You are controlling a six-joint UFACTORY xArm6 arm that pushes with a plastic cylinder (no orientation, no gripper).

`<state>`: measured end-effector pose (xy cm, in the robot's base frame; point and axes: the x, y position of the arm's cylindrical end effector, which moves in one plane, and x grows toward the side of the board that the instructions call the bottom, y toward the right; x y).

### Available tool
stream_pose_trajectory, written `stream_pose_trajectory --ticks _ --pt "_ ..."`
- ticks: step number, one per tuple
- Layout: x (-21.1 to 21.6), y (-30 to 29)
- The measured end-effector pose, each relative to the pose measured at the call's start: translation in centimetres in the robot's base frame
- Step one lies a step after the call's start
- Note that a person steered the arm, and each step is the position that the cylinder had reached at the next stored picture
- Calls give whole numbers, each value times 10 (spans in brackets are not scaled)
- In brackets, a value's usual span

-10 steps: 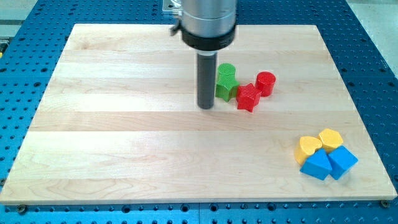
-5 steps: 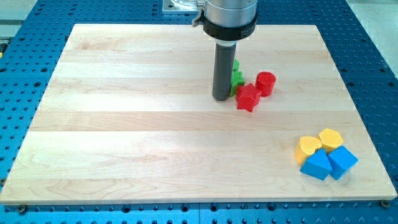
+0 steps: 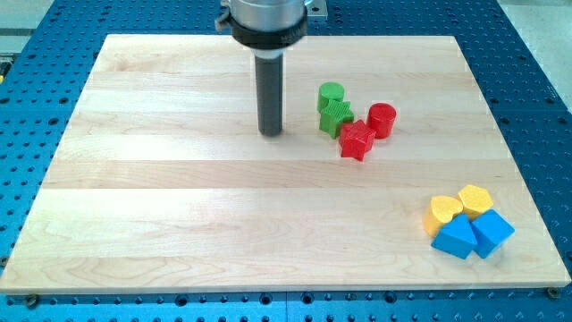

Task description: Adjust the green star vertically below the green circle

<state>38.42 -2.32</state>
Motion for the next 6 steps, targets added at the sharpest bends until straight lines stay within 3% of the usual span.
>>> stream_pose_trajectory --ticks 1,2,3,5,6 --pt "-71 31" --pt "-134 103" --pt "-153 151" --pt "-59 143" --pt "-57 141"
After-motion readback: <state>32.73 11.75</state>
